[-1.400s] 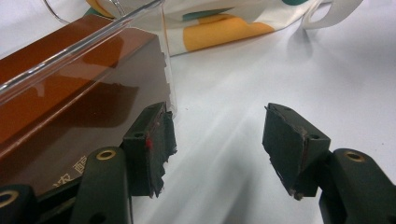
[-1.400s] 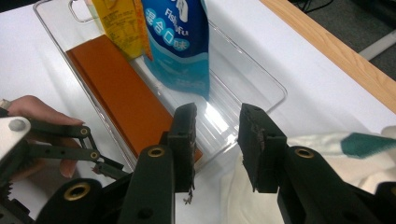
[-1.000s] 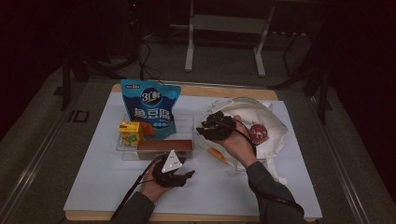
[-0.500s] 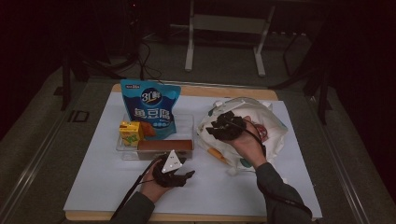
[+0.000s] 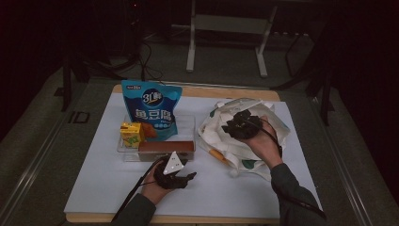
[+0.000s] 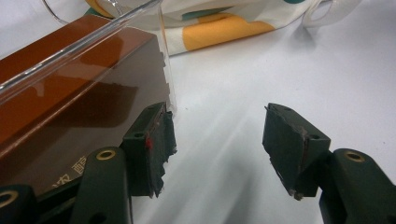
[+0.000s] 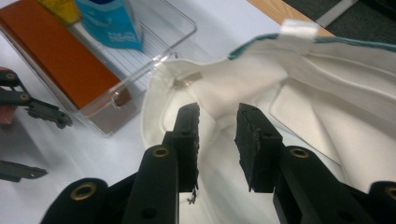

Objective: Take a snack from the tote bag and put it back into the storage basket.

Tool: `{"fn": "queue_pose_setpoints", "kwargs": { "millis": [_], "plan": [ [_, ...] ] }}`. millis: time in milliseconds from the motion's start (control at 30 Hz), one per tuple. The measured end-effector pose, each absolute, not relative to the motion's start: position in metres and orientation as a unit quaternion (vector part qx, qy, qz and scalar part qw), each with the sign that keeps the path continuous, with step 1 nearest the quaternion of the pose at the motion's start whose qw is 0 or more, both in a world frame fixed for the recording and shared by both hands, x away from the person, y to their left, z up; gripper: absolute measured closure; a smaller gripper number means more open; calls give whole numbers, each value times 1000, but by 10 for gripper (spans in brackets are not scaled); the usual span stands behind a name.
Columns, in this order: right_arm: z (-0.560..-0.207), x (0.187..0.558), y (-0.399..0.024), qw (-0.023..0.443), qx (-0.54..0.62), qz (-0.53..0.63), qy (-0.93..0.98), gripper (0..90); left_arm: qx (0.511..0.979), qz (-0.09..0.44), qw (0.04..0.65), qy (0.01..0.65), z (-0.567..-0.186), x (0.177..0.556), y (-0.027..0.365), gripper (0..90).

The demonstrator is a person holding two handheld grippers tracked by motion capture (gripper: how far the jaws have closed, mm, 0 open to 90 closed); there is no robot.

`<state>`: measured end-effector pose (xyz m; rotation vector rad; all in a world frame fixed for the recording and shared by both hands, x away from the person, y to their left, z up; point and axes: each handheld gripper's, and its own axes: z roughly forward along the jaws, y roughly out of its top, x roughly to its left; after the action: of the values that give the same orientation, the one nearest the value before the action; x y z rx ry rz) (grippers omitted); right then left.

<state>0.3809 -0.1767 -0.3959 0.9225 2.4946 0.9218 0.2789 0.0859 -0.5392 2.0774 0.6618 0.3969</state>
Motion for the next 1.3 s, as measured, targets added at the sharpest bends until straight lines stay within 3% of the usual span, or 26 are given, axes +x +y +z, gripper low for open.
{"fn": "queue_pose_setpoints", "kwargs": {
  "millis": [667,1300],
  "plan": [
    [-403,385,-213,173,354,300,869,722,839,160,446,267,-539,279,86,409],
    [-413,393,-245,182,388,264,864,485,840,160,444,267,-539,279,86,408]
  ]
}}
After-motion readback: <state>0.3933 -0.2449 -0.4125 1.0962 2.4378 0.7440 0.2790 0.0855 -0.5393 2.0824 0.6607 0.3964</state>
